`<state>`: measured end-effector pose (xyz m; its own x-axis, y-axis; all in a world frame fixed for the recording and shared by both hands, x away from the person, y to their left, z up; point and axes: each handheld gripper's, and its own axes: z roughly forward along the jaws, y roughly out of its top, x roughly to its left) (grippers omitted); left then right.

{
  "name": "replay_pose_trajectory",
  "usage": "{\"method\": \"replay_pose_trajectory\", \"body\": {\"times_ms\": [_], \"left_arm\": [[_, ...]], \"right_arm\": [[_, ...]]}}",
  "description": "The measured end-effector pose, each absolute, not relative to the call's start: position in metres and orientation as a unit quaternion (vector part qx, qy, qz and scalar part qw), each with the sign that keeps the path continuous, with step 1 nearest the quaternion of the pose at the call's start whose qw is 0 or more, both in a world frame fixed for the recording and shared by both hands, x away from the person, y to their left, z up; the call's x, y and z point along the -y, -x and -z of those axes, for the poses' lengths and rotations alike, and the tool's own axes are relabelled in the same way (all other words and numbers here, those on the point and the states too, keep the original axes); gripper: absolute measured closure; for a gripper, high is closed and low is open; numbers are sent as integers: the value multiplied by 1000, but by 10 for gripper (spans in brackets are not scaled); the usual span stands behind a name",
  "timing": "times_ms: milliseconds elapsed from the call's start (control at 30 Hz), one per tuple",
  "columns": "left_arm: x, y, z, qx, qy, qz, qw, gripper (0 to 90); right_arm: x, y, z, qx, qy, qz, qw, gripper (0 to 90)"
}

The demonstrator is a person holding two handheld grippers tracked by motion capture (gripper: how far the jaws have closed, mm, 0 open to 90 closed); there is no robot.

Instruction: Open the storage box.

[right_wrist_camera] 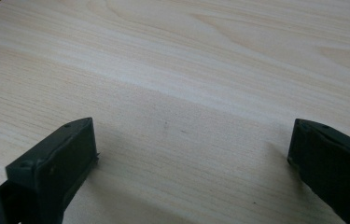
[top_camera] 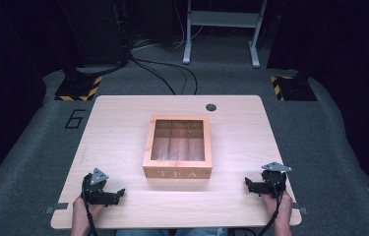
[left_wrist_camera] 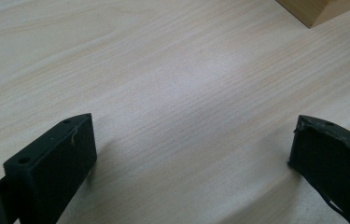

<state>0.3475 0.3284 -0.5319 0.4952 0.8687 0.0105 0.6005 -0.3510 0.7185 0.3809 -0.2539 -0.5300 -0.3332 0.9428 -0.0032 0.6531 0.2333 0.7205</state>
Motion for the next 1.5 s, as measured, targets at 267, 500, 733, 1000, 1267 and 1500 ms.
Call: {"method": "replay_pose_trajectory", "body": {"times_ms": [267,500,733,1000,1267,1500], "left_arm": [[-329,-348,531,-456,-801,-197,333,1],[-331,-346,530,-470,-782,-209,352,14],[-329,-346,525,-458,-783,-190,375,6],[-309,-352,512,-436,-787,-179,398,7],[-284,-360,502,-406,-793,-173,420,19],[-267,-371,494,-382,-795,-169,439,48]], "right_arm": [[254,-381,530,-750,-533,-320,225,7],[254,-381,530,-752,-531,-319,227,7],[254,-381,530,-751,-531,-319,227,7],[254,-381,530,-752,-531,-318,226,7],[254,-381,530,-752,-530,-319,226,7],[254,-381,530,-752,-530,-319,227,8]]}}
